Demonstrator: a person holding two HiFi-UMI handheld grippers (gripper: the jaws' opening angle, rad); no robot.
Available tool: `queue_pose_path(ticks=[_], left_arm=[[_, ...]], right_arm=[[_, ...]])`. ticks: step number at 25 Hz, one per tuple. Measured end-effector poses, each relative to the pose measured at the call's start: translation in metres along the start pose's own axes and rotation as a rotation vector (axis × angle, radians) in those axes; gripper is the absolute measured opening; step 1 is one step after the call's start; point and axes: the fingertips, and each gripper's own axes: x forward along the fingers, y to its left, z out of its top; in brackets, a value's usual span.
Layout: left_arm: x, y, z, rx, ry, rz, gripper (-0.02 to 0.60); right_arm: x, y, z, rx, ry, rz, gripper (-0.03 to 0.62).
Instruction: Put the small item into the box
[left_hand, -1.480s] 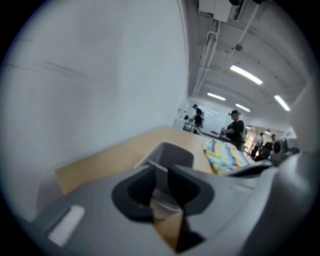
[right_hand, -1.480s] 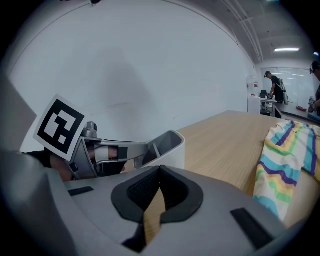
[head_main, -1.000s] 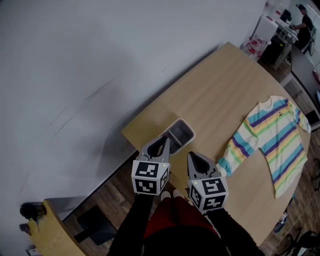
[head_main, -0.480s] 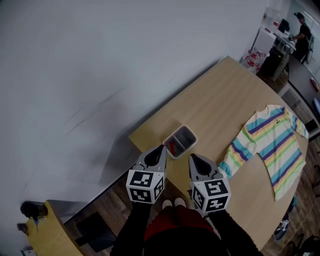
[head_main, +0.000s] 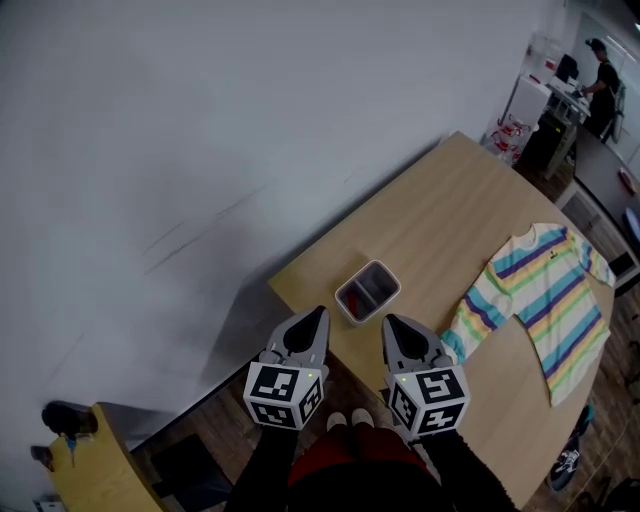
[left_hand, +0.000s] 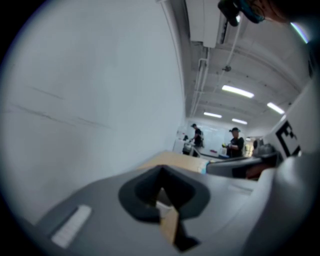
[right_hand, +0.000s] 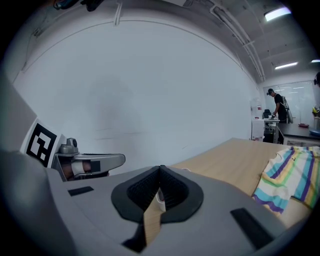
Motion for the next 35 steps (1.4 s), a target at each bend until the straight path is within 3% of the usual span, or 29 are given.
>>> queue_pose_path(ticks=[18,35], left_arm=[[-0.049,-0.006,0.029,0.026,-0.092,0.014,0.003],[-0.09,-0.062,0.022,0.036,-0.124,0.065,0.003]], right_arm=[[-0.032,0.008,0.023,-0.02,-0.077,0.001,0.008],[-0.092,0.017,0.02,-0.065,-0.12,0.092,0.008]])
